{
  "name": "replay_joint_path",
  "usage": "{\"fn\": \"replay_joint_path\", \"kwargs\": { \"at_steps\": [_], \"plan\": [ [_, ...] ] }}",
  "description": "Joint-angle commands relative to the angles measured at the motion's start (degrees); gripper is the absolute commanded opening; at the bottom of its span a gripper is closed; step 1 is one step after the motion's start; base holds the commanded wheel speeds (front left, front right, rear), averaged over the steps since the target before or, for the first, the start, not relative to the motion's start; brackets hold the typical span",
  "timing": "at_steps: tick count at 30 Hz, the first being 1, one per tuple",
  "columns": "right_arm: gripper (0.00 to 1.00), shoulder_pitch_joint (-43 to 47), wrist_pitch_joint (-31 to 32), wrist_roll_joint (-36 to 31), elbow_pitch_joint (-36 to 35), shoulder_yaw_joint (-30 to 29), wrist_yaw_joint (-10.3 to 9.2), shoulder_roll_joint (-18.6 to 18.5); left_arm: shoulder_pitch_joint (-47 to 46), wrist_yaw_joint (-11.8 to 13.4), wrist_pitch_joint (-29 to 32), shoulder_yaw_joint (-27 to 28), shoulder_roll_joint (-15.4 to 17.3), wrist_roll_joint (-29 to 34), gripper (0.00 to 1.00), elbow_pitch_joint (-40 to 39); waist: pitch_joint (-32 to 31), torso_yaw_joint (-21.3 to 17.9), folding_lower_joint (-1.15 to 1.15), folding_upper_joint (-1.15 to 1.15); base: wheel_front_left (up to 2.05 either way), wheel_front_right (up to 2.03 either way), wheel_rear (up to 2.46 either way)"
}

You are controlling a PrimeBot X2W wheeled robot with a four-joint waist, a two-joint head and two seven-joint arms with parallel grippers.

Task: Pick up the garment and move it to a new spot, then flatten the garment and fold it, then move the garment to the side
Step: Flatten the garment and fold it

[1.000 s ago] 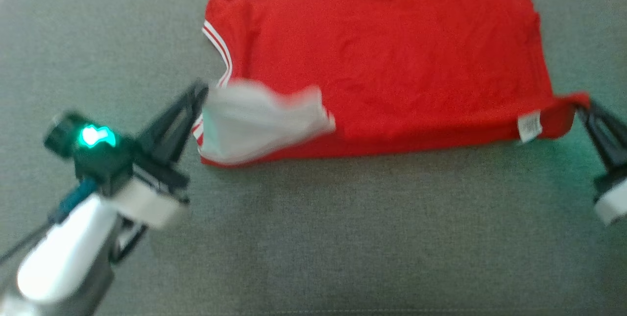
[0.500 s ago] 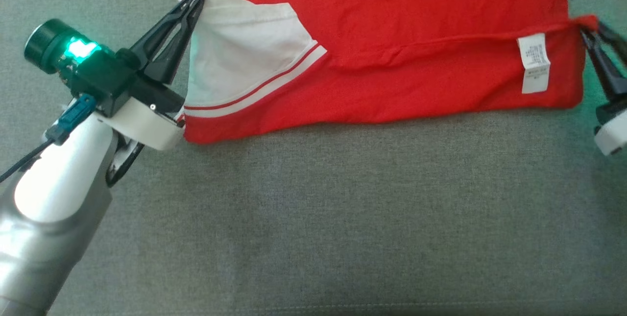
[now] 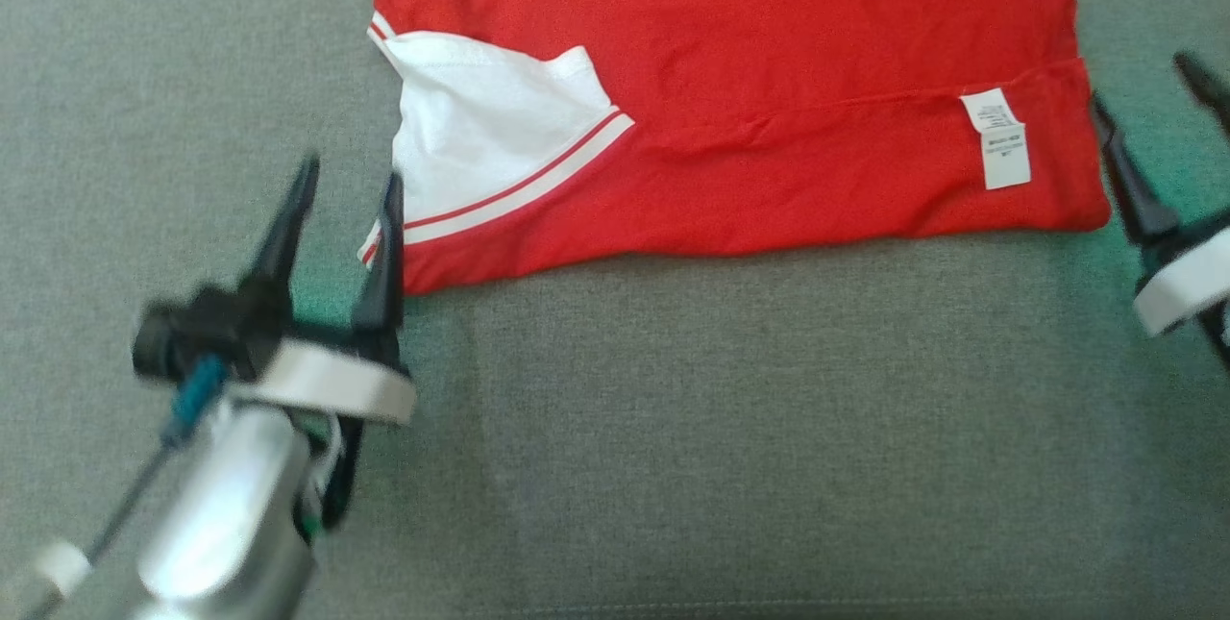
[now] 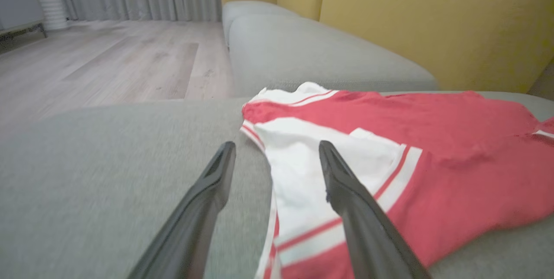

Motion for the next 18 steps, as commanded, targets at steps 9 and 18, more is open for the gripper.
{"fn": "replay_joint_path", "kwargs": {
  "at_steps": [9, 18],
  "plan": [
    [1.00, 5.8, -0.6, -0.4, -2.2, -2.1, 0.37, 1.4, 5.9, 1.3, 1.1, 2.9, -2.1, -1.7, 1.00, 3.3, -1.2, -1.0, 0.01, 0.00, 0.00, 0.00, 0.00],
    [1.00, 6.3, -0.6, -0.2, -2.6, -2.2, 0.37, 1.9, 4.7, -0.1, 5.2, 1.9, -2.5, -3.6, 0.00, 7.5, -1.0, -1.5, 0.01, 0.00, 0.00, 0.00, 0.00]
  ]
}}
